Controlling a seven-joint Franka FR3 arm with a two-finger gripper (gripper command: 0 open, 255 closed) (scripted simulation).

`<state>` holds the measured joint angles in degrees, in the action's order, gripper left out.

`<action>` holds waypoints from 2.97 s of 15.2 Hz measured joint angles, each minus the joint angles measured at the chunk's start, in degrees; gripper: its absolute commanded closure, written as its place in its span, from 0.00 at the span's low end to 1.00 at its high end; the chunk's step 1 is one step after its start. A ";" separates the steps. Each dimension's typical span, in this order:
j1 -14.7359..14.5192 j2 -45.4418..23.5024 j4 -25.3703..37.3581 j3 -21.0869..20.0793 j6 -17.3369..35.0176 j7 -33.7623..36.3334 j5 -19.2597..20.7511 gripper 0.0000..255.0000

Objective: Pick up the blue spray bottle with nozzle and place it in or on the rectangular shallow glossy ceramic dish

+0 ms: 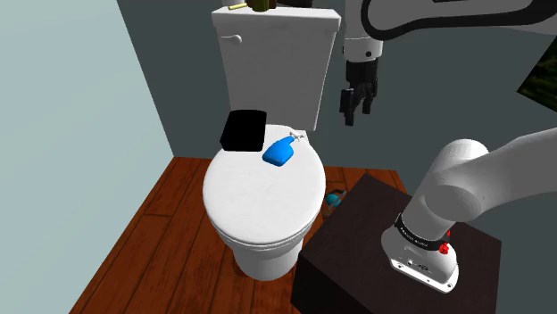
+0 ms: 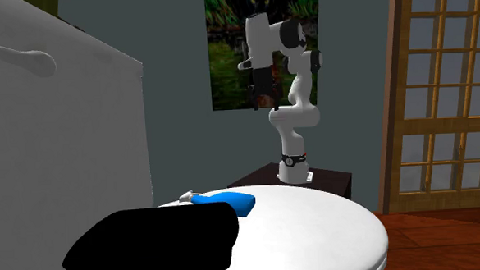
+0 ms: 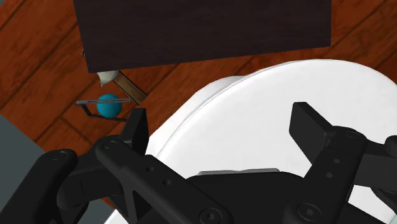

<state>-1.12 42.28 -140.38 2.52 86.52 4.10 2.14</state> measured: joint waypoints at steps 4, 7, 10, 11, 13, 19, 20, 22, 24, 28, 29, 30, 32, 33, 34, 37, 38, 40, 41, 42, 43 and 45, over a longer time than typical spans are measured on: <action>0.71 -2.88 -0.68 -1.15 4.28 4.11 -1.24 0.00; 1.68 -7.34 -1.55 -2.70 10.76 9.81 -2.72 0.00; 2.67 -12.53 -1.48 -4.12 17.25 15.62 -3.87 0.00; 2.98 -14.19 -1.23 -4.57 19.10 17.54 -4.18 0.00; 3.82 -17.83 -0.32 -5.14 22.74 21.10 -4.47 0.00; 5.72 -30.59 4.26 -6.92 33.72 32.72 -4.56 0.00; 6.06 -32.35 4.87 -6.99 35.28 34.56 -4.39 0.00; 6.71 -36.13 6.15 -6.98 38.67 38.15 -3.91 0.00; 7.30 -40.44 8.69 -6.78 41.32 41.71 -3.28 0.00; 8.06 -48.10 13.26 -5.85 46.17 48.80 -2.00 0.00; 8.11 -50.02 14.71 -5.55 47.10 50.66 -1.67 0.00; 8.40 -51.72 16.14 -5.04 47.78 52.04 -1.45 0.00; 8.39 -55.48 19.24 -4.28 49.27 55.49 -0.98 0.00; 8.45 -56.94 20.16 -4.00 50.01 56.25 -0.86 0.00; 8.48 -57.85 20.48 -3.84 50.69 56.66 -0.79 0.00; 8.53 -59.92 20.53 -3.64 52.82 57.01 -0.67 0.00; 8.61 -60.60 20.47 -3.59 53.56 56.92 -0.66 0.00; 8.57 -61.64 20.38 -3.57 54.69 57.02 -0.61 0.00; 8.59 -61.82 20.27 -3.55 54.98 57.00 -0.60 0.00; 8.58 -61.90 20.25 -3.55 55.09 57.01 -0.59 0.00; 8.58 -61.97 20.29 -3.55 55.13 57.01 -0.59 0.00; 8.58 -62.01 20.31 -3.55 55.16 57.02 -0.59 0.00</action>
<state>7.46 -19.73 -120.07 -1.03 141.68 61.11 1.56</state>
